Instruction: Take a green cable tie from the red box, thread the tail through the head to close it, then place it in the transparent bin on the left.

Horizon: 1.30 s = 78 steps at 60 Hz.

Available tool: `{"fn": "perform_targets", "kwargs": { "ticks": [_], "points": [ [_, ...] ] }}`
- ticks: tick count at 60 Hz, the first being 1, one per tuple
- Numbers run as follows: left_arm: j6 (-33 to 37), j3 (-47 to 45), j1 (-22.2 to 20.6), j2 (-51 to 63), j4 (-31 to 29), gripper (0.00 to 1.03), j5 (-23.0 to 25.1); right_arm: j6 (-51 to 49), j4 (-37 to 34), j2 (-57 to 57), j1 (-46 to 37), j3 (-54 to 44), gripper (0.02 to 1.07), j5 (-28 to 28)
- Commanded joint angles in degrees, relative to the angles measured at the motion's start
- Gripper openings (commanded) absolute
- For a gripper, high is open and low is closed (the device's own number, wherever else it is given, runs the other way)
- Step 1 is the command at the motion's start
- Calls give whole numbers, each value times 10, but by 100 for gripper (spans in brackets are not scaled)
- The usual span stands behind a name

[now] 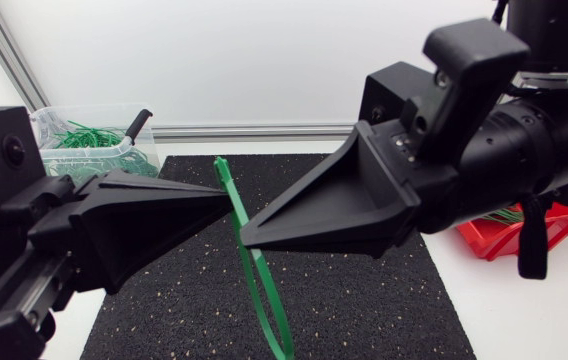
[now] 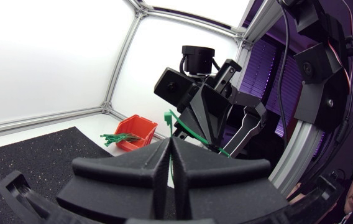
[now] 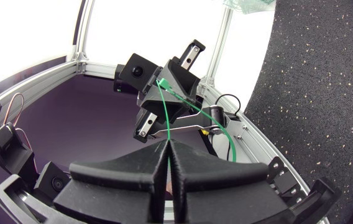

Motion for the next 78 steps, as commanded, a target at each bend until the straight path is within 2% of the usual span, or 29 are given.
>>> {"fn": "perform_targets", "kwargs": {
  "ticks": [1, 29, 78],
  "points": [
    [2, 5, -1, 8, 4, 3, -1, 15, 4, 3, -1, -10, 8, -7],
    [1, 4, 11, 6, 7, 3, -1, 15, 4, -7, 1, -19, 8, -7],
    [-1, 3, 2, 8, 7, 3, -1, 15, 14, -1, 4, -22, 8, -3]
  ]
}}
